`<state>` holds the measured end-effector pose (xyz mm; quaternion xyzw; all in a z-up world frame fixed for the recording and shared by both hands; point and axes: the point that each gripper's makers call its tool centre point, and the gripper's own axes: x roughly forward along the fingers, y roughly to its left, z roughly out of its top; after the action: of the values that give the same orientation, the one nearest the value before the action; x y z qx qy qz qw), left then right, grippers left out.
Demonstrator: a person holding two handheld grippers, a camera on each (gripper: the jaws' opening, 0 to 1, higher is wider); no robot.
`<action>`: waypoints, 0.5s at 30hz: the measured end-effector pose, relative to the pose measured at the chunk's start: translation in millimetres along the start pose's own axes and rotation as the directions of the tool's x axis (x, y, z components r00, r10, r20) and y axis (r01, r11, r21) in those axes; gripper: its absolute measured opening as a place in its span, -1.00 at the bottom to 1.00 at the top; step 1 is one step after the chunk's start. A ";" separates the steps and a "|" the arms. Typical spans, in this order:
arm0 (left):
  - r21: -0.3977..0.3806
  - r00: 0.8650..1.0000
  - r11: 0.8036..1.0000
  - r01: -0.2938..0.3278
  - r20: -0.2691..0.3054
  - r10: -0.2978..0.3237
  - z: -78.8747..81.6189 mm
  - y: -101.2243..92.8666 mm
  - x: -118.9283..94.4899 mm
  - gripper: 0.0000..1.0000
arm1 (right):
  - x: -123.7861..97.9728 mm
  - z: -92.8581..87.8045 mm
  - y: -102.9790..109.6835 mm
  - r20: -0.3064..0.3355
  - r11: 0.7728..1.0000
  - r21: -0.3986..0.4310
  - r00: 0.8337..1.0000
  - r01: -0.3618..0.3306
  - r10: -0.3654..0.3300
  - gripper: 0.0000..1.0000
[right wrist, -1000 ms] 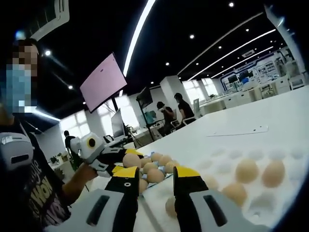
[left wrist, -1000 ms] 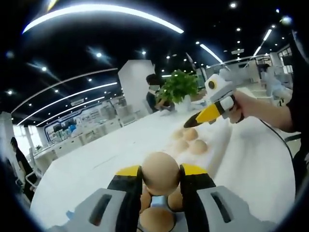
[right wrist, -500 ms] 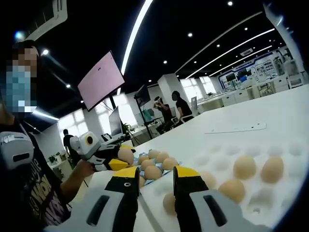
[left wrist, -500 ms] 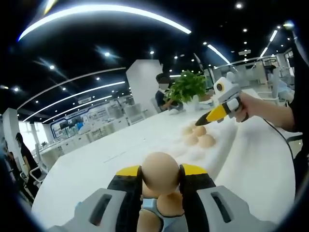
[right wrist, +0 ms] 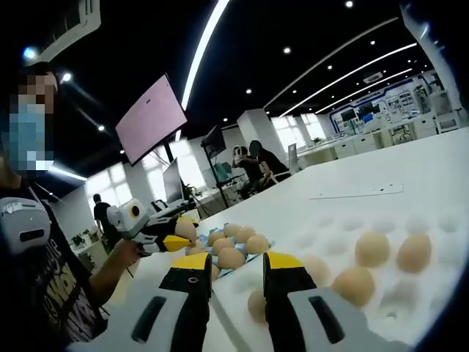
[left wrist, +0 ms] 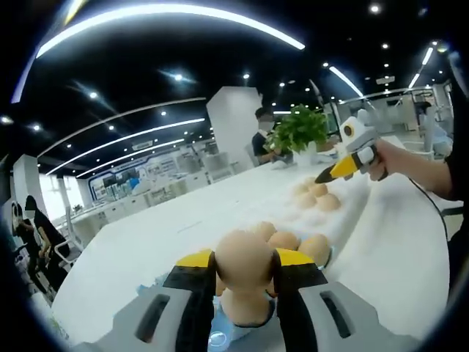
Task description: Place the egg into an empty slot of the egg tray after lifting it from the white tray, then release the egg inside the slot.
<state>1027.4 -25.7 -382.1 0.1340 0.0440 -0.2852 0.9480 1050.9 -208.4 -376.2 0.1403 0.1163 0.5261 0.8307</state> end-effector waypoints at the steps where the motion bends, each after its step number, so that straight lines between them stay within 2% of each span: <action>1: -0.002 1.000 1.000 -0.004 -0.003 0.004 -1.3 1.7 -1.3 -0.38 | 0.2 0.0 0.5 -0.002 1.000 -0.001 1.000 0.001 -0.001 -0.42; 10: -0.029 0.999 0.999 -0.044 -0.011 0.044 -10.3 18.2 -13.3 -0.38 | 2.4 -2.4 5.0 -0.012 1.000 -0.003 1.000 0.007 -0.007 -0.42; 15: -0.065 0.997 0.996 -0.067 -0.036 0.065 -27.5 28.6 -16.1 -0.38 | 4.5 -4.0 7.0 -0.021 1.000 -0.006 1.000 0.011 -0.011 -0.42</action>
<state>1029.5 13.4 -399.4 0.1086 0.0649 -0.2500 0.9599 1045.5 -201.0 -377.7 0.1316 0.1243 0.5232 0.8328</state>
